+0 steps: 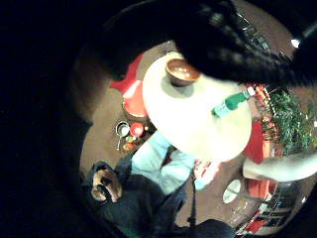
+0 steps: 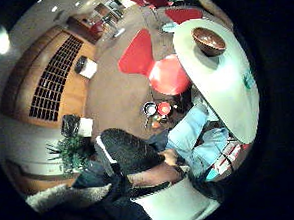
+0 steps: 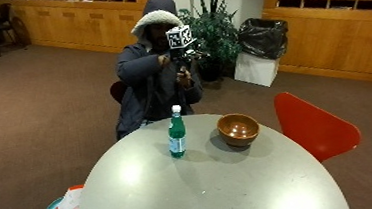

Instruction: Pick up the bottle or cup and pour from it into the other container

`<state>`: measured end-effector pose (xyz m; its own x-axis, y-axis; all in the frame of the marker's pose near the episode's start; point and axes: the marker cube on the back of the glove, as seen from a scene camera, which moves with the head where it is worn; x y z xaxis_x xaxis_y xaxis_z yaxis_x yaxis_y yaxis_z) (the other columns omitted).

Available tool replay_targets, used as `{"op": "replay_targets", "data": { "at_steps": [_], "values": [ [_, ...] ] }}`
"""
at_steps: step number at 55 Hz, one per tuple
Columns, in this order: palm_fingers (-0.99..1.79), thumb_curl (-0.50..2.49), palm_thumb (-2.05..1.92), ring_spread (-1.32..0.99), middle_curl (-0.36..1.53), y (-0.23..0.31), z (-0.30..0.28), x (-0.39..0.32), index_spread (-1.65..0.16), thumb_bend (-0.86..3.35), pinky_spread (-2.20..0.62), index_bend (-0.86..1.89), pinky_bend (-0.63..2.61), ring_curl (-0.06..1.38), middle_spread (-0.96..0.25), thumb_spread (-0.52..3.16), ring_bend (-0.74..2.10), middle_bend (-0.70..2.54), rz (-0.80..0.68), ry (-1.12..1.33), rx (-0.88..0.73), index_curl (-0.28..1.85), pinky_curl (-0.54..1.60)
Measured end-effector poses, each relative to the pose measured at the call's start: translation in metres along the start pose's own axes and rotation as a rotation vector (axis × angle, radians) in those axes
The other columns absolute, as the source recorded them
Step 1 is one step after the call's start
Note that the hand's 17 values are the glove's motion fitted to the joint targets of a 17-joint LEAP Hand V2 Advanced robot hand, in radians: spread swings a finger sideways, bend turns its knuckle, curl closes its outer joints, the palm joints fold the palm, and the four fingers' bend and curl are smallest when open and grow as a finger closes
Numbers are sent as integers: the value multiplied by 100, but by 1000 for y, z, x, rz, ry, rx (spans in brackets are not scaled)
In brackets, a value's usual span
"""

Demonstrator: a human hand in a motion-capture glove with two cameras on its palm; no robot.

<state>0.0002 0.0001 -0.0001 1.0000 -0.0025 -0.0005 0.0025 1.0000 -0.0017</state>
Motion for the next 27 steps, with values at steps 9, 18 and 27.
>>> {"op": "replay_targets", "data": {
  "at_steps": [9, 18, 27],
  "values": [
    [34, 13, 16, 17, 14, -6, -3, 9, -29, 2, 31, 32, 29, 8, -1, 72, 19, 23, -5, 17, 14, 20, 14],
    [33, 19, 17, 20, 19, -5, -5, 11, -33, -2, 36, 29, 27, 10, -1, 86, 18, 20, -5, 21, 15, 25, 19],
    [32, 23, 16, 22, 23, -1, -7, 18, -34, -3, 38, 26, 25, 12, -1, 90, 18, 19, 28, 43, 26, 28, 22]
  ]
}}
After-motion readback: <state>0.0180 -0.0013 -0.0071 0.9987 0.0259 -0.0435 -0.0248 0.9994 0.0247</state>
